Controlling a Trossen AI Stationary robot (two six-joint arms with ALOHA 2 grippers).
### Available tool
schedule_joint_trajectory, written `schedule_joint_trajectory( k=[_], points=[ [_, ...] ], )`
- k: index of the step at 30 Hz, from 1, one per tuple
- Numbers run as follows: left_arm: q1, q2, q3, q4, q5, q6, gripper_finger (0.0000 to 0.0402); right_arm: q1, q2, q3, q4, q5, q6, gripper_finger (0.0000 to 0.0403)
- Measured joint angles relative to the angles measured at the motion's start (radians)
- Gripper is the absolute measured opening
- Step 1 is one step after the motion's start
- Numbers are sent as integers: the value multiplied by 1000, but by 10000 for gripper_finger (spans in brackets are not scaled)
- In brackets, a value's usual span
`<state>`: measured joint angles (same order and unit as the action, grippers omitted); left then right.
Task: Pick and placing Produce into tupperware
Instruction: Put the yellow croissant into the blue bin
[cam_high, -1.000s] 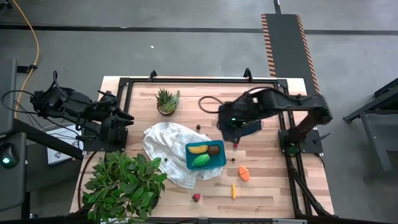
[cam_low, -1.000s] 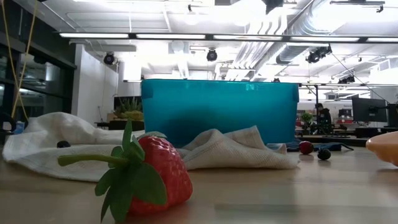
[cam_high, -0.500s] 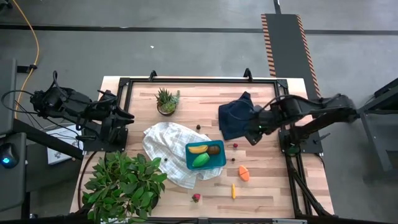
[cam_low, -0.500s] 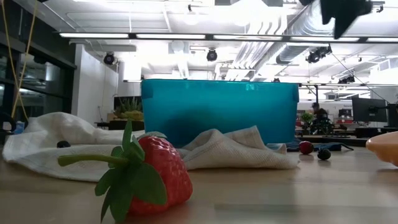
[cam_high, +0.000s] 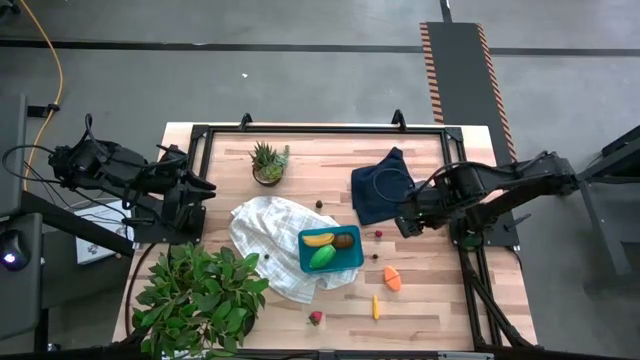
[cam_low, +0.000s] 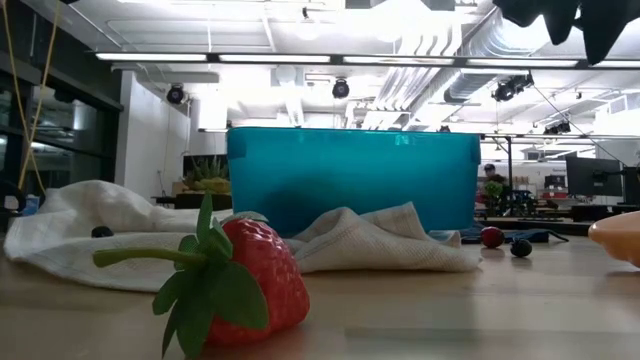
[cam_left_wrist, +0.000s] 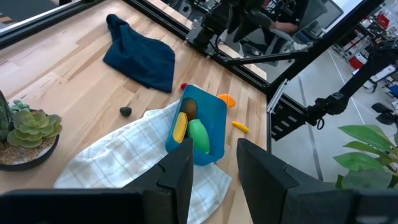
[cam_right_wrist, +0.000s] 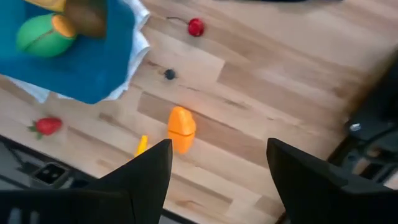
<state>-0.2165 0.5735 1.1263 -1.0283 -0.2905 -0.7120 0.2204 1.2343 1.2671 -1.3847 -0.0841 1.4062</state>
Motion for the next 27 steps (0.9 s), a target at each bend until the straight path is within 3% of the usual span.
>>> schedule_joint_trajectory(
  k=[10,19,27],
  points=[
    [0,0,0,0,0,9,111,102,72,0,94,19,80,252],
    [0,0,0,0,0,12,111,170,213,0,142,-73,96,252],
    [0,0,0,0,1,12,111,208,289,0,257,-73,142,252]
  ],
)
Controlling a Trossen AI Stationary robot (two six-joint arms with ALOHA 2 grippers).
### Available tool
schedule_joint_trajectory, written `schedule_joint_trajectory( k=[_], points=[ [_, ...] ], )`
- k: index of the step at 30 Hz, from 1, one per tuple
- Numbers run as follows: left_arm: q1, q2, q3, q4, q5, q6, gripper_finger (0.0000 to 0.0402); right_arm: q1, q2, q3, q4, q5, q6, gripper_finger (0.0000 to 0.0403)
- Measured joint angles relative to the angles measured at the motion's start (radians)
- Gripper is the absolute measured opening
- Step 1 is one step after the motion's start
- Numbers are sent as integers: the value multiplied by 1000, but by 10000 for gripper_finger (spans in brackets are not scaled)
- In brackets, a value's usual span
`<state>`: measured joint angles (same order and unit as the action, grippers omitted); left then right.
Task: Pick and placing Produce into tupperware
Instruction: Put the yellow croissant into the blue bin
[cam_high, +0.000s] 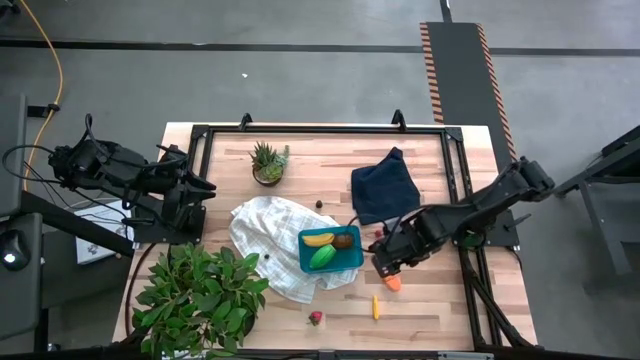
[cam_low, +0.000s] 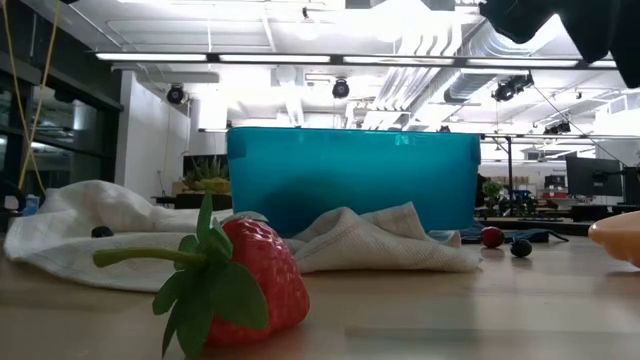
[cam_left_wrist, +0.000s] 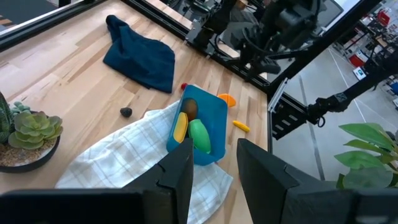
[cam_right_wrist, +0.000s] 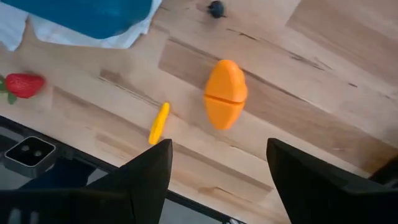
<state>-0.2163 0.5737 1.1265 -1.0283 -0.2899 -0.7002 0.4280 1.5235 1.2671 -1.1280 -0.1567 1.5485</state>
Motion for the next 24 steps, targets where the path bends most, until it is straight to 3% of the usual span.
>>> schedule_joint_trajectory(
  k=[24],
  points=[
    [0,0,0,-39,12,0,111,25,211,0,38,33,-27,252]
  ],
)
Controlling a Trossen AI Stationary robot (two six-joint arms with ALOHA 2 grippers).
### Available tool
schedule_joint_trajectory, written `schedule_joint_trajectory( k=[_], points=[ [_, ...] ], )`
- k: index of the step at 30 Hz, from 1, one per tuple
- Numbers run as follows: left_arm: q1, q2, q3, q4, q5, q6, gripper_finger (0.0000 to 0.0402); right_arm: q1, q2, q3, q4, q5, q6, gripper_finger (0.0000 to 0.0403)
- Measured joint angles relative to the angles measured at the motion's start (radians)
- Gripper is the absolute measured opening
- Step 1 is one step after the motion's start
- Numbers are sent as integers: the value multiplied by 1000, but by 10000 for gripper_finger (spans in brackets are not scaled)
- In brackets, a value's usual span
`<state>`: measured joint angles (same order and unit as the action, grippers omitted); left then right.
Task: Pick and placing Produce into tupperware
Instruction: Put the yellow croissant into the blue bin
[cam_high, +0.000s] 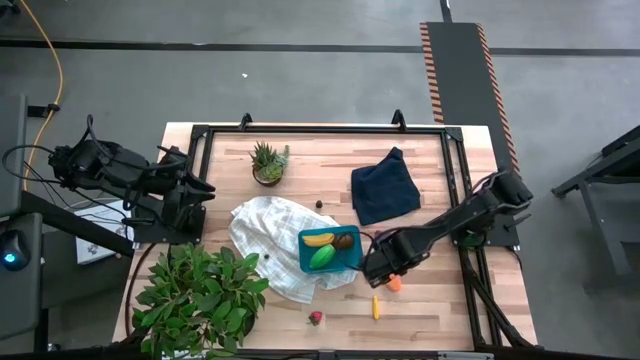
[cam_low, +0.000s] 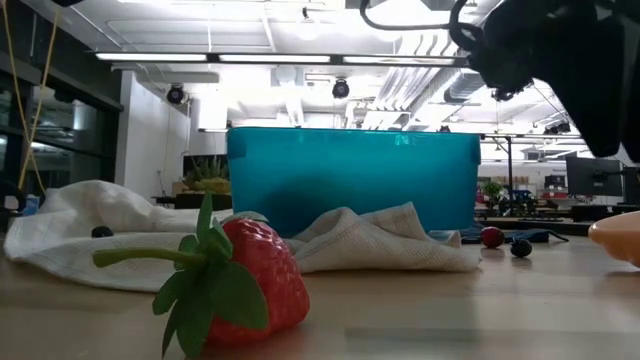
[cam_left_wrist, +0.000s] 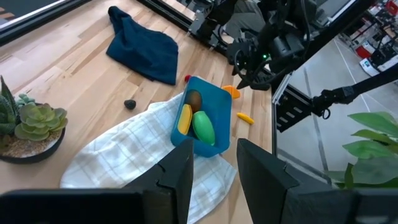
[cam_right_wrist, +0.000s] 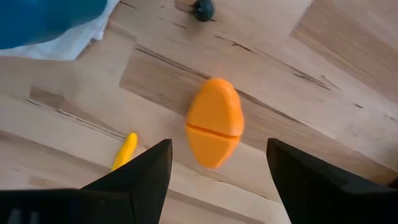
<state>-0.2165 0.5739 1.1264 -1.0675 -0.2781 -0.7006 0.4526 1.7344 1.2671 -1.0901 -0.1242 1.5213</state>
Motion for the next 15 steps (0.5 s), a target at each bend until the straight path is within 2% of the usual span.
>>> schedule_joint_trajectory(
  k=[15],
  points=[
    [0,0,0,-14,10,0,111,21,19,-6,15,44,19,252]
  ],
)
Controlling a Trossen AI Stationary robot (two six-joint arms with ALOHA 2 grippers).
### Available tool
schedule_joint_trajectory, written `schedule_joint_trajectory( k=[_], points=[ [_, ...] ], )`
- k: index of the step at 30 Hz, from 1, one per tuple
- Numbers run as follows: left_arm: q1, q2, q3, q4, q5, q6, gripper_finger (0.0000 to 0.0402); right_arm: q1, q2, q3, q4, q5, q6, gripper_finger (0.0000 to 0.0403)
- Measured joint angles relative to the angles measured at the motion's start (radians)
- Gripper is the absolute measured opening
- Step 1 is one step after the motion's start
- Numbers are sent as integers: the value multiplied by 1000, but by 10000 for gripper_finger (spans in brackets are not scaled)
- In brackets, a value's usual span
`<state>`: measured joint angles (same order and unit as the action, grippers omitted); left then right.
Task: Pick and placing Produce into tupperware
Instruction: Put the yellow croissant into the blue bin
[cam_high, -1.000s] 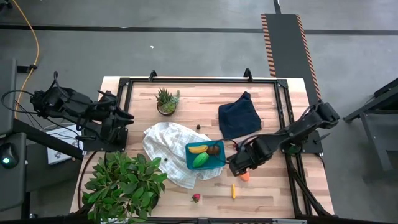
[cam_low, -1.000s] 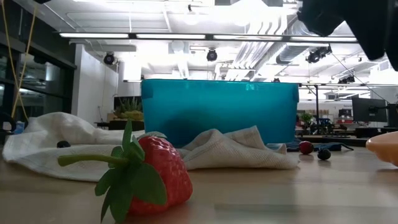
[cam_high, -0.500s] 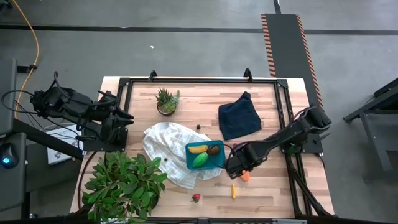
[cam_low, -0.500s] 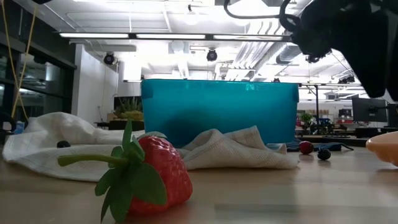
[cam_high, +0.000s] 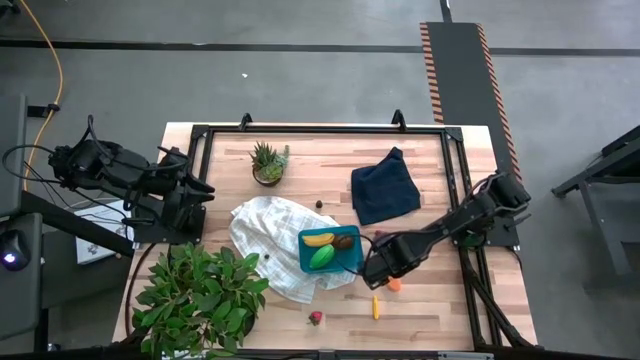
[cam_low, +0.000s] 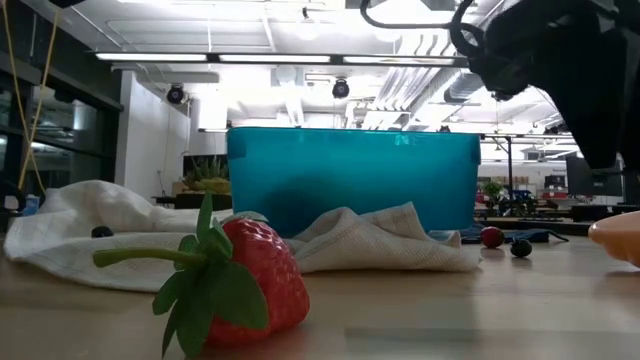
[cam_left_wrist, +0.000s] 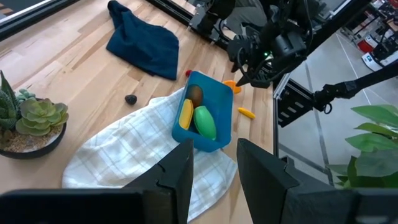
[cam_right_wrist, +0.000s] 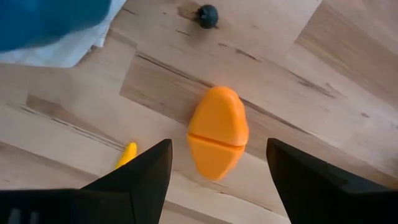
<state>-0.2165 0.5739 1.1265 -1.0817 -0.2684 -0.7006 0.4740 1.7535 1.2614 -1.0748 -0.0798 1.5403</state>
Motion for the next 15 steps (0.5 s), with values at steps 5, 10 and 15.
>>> schedule_joint_trajectory(
  k=[5,10,15],
  points=[
    [0,0,0,0,2,0,111,26,0,-33,15,-10,38,263],
    [0,0,0,0,11,0,111,47,0,-53,39,-27,57,294],
    [0,0,0,0,11,0,111,46,0,-53,68,-1,57,303]
  ],
)
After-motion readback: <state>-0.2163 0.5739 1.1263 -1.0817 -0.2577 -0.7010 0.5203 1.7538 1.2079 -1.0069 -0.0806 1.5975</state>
